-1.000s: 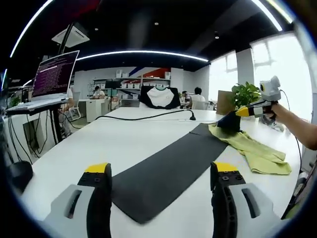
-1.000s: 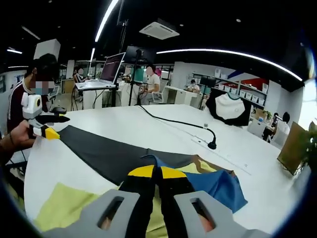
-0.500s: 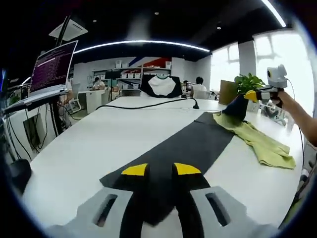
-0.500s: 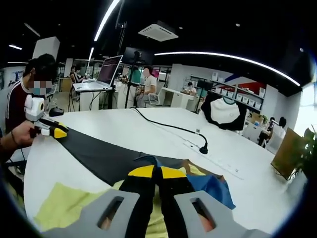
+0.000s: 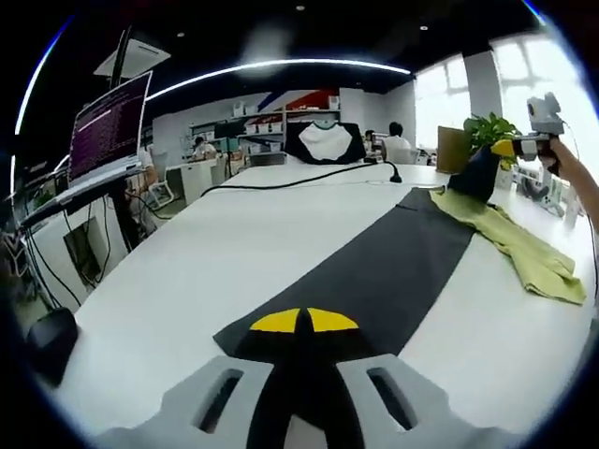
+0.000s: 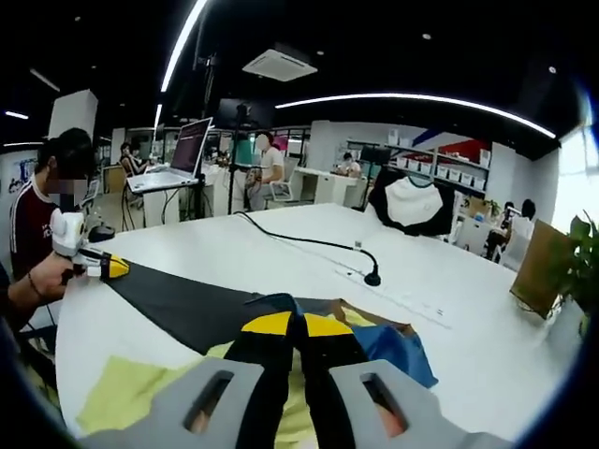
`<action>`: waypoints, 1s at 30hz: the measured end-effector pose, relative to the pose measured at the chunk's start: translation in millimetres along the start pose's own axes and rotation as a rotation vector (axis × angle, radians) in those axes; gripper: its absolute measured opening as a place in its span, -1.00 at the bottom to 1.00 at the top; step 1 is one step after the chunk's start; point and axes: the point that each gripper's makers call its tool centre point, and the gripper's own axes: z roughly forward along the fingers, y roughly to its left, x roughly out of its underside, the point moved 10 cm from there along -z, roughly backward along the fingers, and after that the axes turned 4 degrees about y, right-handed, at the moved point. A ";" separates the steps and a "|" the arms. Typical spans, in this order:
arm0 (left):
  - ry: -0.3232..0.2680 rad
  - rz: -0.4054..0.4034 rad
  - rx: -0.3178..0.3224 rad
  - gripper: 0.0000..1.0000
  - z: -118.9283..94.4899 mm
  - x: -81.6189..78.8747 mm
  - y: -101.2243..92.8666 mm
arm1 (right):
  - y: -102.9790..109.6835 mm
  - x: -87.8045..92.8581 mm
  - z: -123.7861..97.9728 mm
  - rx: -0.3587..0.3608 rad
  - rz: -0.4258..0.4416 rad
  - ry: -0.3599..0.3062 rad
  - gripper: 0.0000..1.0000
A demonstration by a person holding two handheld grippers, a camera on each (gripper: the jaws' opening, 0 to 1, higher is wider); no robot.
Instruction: Fold the garment on the visible template until the final outline fits inside the template.
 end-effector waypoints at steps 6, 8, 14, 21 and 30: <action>-0.007 -0.048 0.008 -0.99 -0.6 1.5 2.0 | -8.0 -2.5 -1.5 0.015 -0.004 0.005 -1.00; -0.014 -0.028 0.022 -0.99 -1.4 2.7 2.5 | -7.2 -2.4 -3.2 0.021 -0.006 0.008 -1.00; -0.001 -0.021 0.032 -0.99 -1.2 0.5 2.8 | -12.3 -4.5 -8.2 0.049 -0.024 0.014 -1.00; -0.012 0.001 0.015 -0.99 -2.0 2.3 0.4 | -23.1 0.1 -22.2 0.142 -0.023 0.038 -1.00; 0.004 -0.020 0.014 -0.99 -1.8 0.3 1.4 | -48.1 13.6 -53.0 0.230 0.039 0.011 -1.00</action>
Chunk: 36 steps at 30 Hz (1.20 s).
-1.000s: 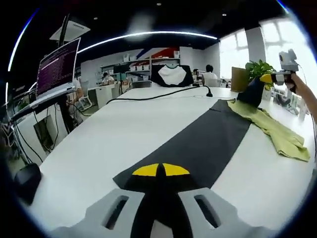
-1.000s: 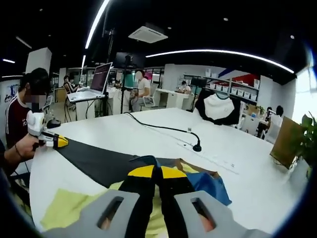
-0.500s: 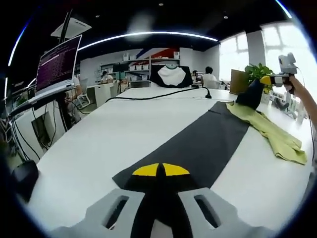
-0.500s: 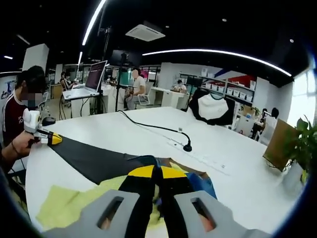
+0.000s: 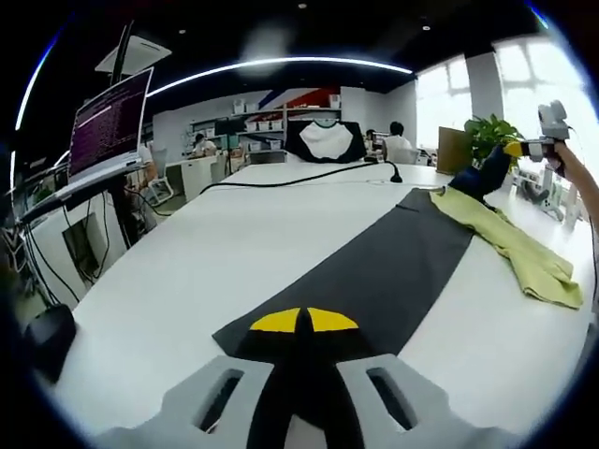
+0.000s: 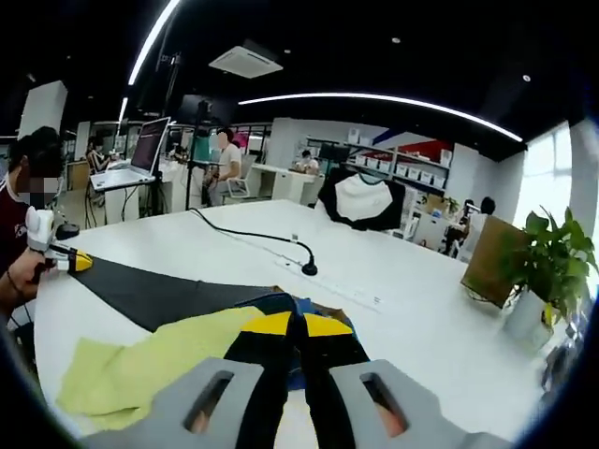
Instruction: Fold the garment on the visible template until the final outline fits inside the template.
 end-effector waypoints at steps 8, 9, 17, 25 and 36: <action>0.003 0.000 0.000 -0.99 0.0 -0.3 -0.1 | -20.8 10.2 -16.2 0.063 0.019 -0.005 -1.00; 0.002 0.002 0.000 -0.99 -0.1 -0.3 -0.1 | -24.9 12.6 -17.3 0.070 0.024 -0.002 -1.00; -0.002 -0.016 0.017 -0.99 0.2 -0.2 2.0 | -52.2 29.2 -33.0 0.139 0.062 0.017 -1.00; -0.002 -0.026 0.025 -0.99 0.0 -0.5 3.1 | -62.2 44.3 -46.8 0.185 0.082 0.026 -1.00; 0.017 -0.011 0.016 -0.99 0.2 -2.7 1.9 | -88.3 80.1 -70.2 0.266 0.192 0.037 -1.00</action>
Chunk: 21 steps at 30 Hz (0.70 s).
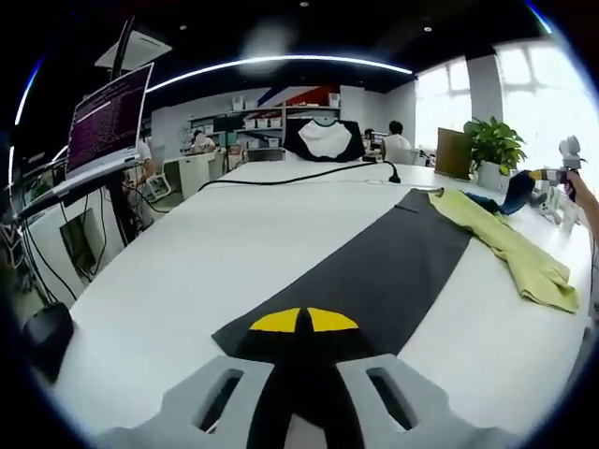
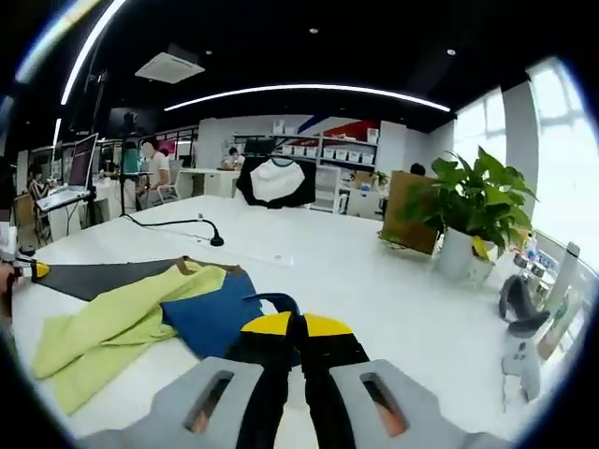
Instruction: Fold the garment on the visible template until the final outline fits inside the template.
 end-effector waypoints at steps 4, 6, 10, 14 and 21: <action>0.002 0.009 -0.007 -0.99 0.0 -0.1 -1.0 | -10.4 9.8 -3.6 0.019 0.016 0.014 -1.00; 0.008 0.038 -0.022 -0.99 0.0 -0.8 -3.2 | -15.7 13.6 -5.6 0.034 0.046 0.011 -1.00; 0.014 0.031 -0.023 -0.99 -0.5 -1.3 -2.3 | -27.4 22.0 -9.0 0.058 0.066 0.018 -1.00; 0.015 0.040 -0.020 -0.99 -0.3 -1.2 -2.5 | -33.6 29.2 -11.3 0.070 0.089 0.030 -1.00; 0.016 0.040 -0.024 -0.99 0.2 -1.4 -2.6 | -47.4 42.5 -13.4 0.117 0.092 0.076 -1.00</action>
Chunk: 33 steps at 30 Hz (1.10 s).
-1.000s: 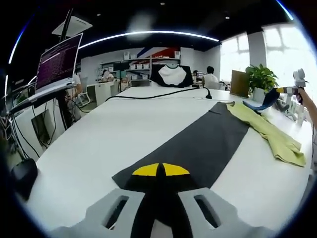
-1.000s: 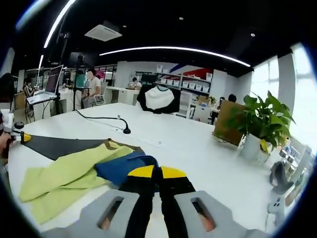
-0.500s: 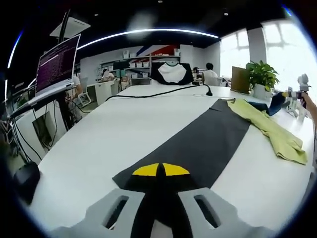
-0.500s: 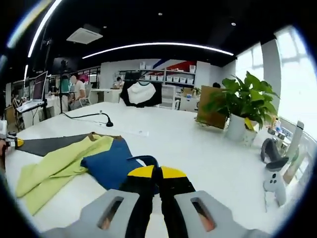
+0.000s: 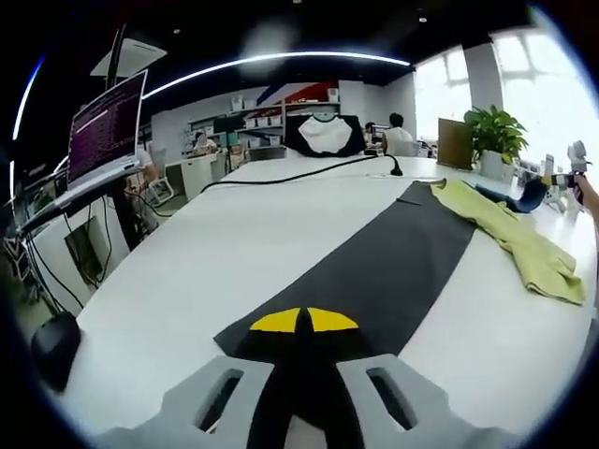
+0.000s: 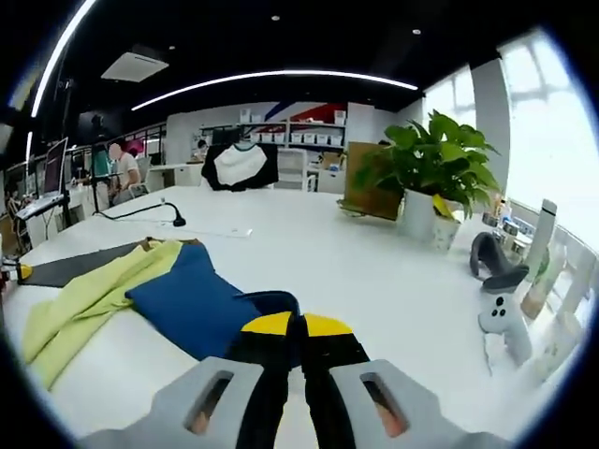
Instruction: Fold the garment on the visible template until the final outline fits inside the template.
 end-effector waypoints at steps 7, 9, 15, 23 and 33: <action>-0.002 -0.001 0.008 -0.99 0.5 0.1 1.2 | -11.1 12.7 0.6 0.053 -0.031 0.046 -1.00; 0.010 -0.002 0.012 -0.99 0.8 -1.6 1.8 | -9.8 16.7 -1.8 0.066 -0.042 0.059 -1.00; 0.004 -0.002 0.020 -0.99 0.7 -0.3 3.1 | -22.6 30.2 -0.8 0.122 -0.042 0.101 -1.00; 0.001 -0.008 0.021 -0.99 0.8 -0.2 2.6 | -34.8 47.8 -9.2 0.187 -0.014 0.145 -1.00; 0.001 -0.005 0.014 -0.99 0.8 -0.4 1.9 | -44.2 63.1 -18.7 0.241 -0.013 0.184 -1.00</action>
